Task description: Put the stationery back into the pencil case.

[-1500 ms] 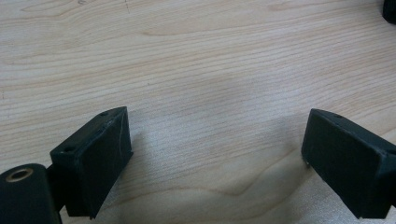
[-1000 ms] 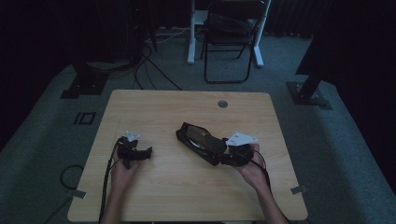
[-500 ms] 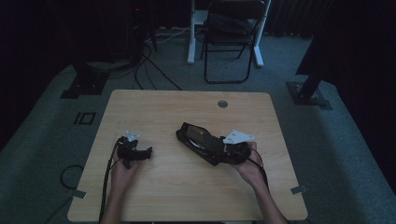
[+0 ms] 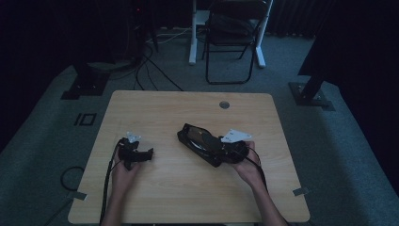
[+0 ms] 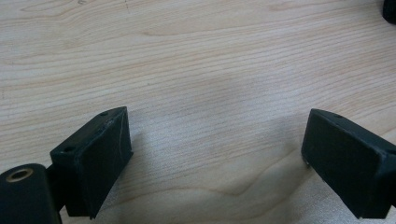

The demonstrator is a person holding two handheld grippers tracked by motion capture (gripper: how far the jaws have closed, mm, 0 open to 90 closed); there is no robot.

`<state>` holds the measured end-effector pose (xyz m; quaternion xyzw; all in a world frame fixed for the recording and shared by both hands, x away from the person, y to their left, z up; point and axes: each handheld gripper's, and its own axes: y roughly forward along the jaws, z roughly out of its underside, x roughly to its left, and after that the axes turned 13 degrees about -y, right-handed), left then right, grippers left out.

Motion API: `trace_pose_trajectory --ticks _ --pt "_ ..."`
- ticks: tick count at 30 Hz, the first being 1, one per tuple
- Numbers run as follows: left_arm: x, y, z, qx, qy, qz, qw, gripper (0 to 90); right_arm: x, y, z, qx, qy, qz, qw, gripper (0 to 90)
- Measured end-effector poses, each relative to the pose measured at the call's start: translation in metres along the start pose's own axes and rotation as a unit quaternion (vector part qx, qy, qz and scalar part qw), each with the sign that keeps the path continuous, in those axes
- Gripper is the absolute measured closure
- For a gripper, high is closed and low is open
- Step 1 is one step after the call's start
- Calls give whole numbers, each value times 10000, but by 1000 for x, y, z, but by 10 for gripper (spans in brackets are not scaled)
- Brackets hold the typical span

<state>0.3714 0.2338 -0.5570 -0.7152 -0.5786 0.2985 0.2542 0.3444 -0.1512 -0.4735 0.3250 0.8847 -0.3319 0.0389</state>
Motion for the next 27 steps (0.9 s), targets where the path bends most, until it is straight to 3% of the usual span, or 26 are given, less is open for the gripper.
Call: trace_pose_trajectory --ticks 27 --pt "0 0 0 -2 -1 1 10000 85 0 21 -14 -56 130 -44 9999 417"
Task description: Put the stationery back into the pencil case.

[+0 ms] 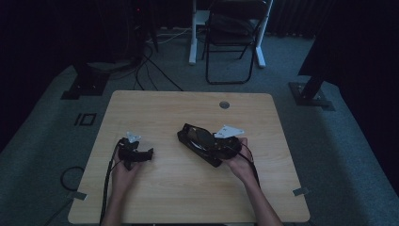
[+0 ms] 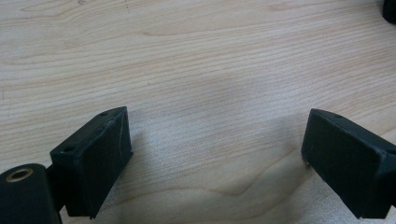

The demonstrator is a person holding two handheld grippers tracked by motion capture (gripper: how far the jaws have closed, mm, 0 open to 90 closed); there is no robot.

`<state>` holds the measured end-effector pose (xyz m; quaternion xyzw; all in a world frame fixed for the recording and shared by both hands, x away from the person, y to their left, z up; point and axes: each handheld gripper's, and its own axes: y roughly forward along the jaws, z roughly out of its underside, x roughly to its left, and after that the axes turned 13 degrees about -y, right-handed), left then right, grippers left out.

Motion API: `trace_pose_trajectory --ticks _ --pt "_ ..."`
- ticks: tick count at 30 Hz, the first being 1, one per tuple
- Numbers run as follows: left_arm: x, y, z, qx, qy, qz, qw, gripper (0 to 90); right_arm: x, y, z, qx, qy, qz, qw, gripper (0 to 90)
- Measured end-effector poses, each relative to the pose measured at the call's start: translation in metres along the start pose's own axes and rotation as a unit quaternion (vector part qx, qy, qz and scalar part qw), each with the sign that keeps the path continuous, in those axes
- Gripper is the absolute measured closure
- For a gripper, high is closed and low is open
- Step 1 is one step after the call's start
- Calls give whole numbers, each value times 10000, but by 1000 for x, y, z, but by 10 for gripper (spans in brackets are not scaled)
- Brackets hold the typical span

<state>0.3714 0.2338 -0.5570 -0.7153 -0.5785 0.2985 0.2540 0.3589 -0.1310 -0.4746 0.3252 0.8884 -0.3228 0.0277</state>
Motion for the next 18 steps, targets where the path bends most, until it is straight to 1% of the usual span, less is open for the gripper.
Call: trace_pose_trajectory --ticks 5,13,18 --pt "0 0 0 0 1 0 10000 85 -1 5 -2 12 55 9 10000 417" --pt "0 0 0 -5 -8 -1 10000 85 0 12 -4 32 46 9 10000 417" --pt "0 0 0 -6 -7 -1 10000 85 -1 16 -4 59 92 23 9999 417"
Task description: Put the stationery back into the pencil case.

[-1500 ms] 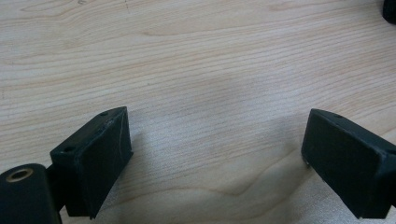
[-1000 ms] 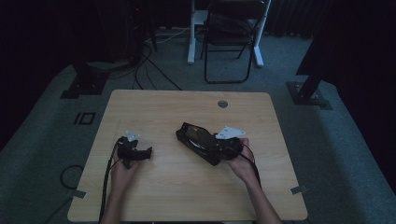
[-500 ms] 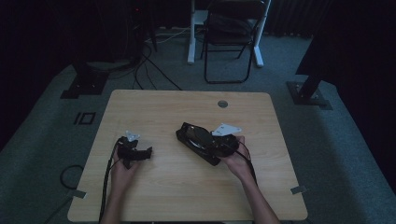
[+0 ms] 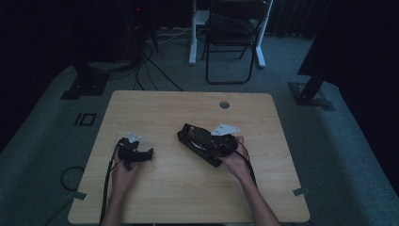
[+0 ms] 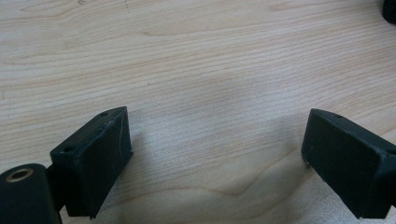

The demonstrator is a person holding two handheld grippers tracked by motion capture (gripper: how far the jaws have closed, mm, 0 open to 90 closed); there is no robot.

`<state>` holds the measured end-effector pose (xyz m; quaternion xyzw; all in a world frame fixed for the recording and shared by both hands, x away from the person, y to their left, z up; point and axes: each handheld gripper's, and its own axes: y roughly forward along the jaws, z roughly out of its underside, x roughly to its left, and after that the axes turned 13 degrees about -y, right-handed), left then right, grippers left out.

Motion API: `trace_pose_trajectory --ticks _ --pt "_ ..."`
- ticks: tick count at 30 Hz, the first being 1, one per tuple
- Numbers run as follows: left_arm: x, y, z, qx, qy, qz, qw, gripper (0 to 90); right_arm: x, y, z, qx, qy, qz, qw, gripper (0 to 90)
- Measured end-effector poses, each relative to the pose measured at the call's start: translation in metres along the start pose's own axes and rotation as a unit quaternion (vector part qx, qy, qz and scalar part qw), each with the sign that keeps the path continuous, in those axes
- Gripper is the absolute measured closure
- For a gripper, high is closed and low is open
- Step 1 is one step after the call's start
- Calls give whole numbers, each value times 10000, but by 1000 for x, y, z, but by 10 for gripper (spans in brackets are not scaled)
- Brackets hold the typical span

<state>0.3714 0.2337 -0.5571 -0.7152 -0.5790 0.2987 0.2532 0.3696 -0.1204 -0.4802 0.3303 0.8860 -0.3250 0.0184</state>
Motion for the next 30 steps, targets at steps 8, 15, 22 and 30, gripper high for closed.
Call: trace_pose_trajectory --ticks 8,15,22,30 --pt "0 0 0 6 7 1 10000 85 -1 7 2 84 56 12 9999 417" --pt "0 0 0 6 9 0 10000 85 -2 15 5 165 85 0 9998 417" --pt "0 0 0 5 7 0 10000 85 -2 19 6 209 109 -3 9997 417" --pt "0 0 0 5 7 0 10000 85 -2 25 6 276 100 -8 9996 417"
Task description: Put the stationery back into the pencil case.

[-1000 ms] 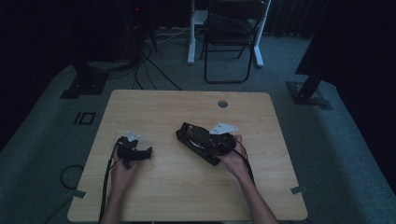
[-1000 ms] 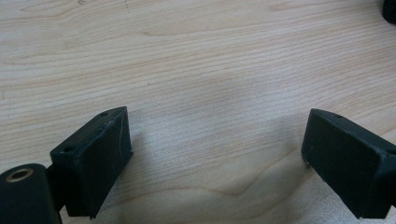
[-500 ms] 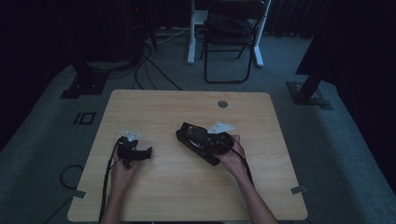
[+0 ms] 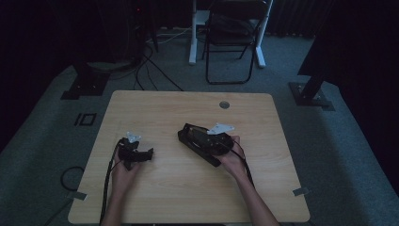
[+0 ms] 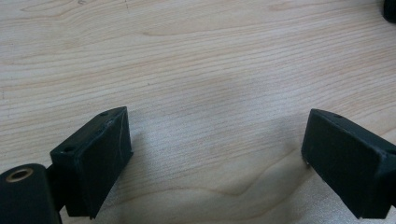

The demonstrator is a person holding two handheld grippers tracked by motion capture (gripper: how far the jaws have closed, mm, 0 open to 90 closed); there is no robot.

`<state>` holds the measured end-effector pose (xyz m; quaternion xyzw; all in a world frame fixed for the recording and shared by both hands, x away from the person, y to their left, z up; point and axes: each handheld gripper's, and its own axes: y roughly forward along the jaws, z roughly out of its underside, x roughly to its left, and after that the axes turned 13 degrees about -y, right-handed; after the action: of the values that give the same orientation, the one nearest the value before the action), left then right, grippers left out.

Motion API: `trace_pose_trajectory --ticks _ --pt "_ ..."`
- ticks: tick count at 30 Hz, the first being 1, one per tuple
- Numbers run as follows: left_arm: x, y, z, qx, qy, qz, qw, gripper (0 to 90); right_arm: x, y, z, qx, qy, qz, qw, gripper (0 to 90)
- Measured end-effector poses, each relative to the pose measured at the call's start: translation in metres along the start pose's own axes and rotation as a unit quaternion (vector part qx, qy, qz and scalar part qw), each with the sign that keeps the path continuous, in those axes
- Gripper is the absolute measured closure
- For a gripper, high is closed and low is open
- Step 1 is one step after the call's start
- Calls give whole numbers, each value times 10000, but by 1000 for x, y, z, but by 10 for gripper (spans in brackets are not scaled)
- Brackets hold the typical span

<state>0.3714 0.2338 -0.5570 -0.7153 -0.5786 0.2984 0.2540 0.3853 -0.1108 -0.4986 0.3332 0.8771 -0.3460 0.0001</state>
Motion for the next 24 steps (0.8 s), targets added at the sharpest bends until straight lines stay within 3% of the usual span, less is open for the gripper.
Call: trace_pose_trajectory --ticks 24 --pt "0 0 0 2 1 0 10000 85 1 17 -4 475 -52 276 9985 414"
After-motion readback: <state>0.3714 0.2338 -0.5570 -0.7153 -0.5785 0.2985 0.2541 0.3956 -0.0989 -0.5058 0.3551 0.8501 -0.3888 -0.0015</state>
